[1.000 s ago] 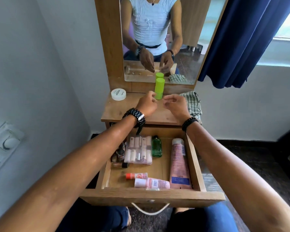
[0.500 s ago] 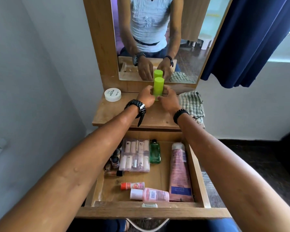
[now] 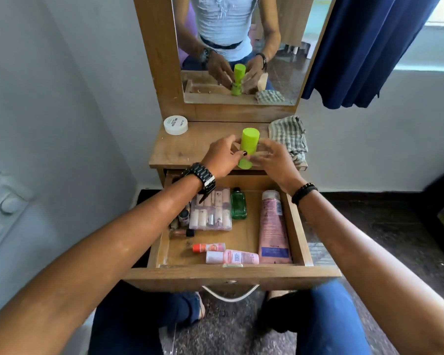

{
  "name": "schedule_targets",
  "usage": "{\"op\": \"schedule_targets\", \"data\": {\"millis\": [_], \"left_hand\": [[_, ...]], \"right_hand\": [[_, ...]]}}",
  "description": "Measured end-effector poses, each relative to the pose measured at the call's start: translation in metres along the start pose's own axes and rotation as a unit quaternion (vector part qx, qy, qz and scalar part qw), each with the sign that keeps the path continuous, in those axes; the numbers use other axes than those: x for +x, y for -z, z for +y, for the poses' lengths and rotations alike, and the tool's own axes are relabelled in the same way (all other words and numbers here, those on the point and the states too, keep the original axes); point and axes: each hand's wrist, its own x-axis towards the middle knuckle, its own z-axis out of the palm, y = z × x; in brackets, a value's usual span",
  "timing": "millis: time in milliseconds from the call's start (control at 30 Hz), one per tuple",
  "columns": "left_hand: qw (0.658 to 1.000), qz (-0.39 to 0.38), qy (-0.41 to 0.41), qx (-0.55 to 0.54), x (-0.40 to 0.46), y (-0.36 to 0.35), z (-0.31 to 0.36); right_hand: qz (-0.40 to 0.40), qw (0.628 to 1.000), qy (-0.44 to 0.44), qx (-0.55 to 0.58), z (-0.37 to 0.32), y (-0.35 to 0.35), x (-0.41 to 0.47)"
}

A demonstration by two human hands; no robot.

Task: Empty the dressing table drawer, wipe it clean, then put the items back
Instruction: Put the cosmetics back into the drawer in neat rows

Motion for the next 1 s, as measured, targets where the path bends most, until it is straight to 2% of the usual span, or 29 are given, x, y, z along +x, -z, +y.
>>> {"op": "schedule_targets", "data": {"millis": [133, 333, 733, 800, 900, 1000], "left_hand": [[1.000, -0.011, -0.019, -0.004, -0.040, 0.000, 0.000], [0.999, -0.034, 0.010, -0.027, -0.081, -0.007, -0.017], [0.991, -0.103, 0.084, -0.023, -0.128, 0.004, -0.048], [0.988, -0.112, 0.104, -0.002, -0.135, 0.014, -0.053], [0.983, -0.116, 0.097, 0.105, -0.147, 0.029, -0.060], [0.978, -0.098, 0.097, 0.159, -0.161, 0.040, -0.072]], "right_hand": [[-0.018, 1.000, -0.001, 0.010, 0.002, -0.002, -0.037], [-0.050, 0.998, -0.030, 0.030, 0.015, -0.018, -0.073], [-0.206, 0.975, -0.078, -0.016, 0.024, -0.048, -0.102], [-0.236, 0.968, -0.059, -0.065, 0.025, -0.057, -0.100], [-0.271, 0.952, -0.023, -0.141, 0.026, -0.073, -0.097], [-0.298, 0.934, -0.009, -0.197, 0.020, -0.091, -0.096]]}}
